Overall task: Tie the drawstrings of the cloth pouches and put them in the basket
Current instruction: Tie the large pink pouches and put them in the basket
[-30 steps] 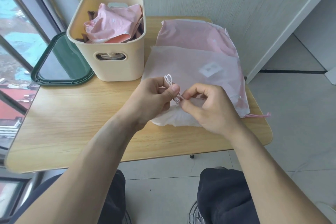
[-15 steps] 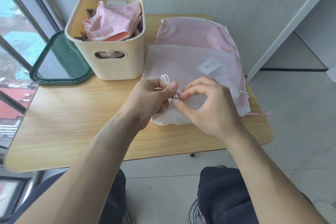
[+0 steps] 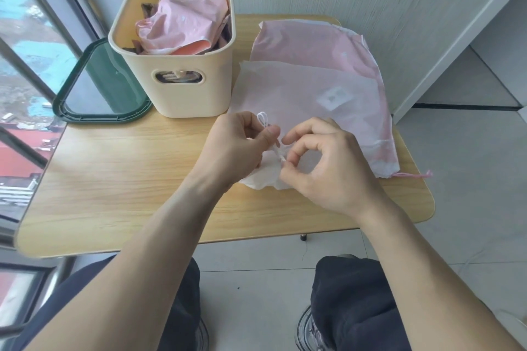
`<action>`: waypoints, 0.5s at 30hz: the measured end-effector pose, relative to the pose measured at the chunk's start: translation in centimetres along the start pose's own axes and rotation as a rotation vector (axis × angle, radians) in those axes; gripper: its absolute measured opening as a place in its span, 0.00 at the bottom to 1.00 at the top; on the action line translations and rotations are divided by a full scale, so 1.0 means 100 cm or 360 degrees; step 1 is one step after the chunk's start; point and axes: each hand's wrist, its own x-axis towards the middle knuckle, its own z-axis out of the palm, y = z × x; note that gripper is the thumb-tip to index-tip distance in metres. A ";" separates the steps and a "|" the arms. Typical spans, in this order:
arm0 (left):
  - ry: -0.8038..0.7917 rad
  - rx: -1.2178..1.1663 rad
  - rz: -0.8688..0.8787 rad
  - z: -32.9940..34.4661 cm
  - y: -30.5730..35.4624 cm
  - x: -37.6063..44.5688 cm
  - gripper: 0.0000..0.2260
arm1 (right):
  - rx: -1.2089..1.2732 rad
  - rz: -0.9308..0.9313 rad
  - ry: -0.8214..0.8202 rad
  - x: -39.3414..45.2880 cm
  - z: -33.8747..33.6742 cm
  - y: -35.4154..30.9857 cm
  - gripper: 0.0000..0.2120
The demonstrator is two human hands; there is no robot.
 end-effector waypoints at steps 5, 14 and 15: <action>0.0113 0.0318 0.0109 0.001 -0.004 0.007 0.13 | -0.0053 0.0017 -0.0306 -0.003 -0.008 -0.001 0.10; 0.0282 0.0592 0.0320 0.010 0.001 0.004 0.14 | -0.0057 -0.0275 0.0330 -0.004 -0.011 -0.010 0.07; 0.0236 0.0544 0.0299 0.010 0.002 0.003 0.14 | 0.0011 -0.0254 0.0395 -0.004 -0.012 -0.012 0.07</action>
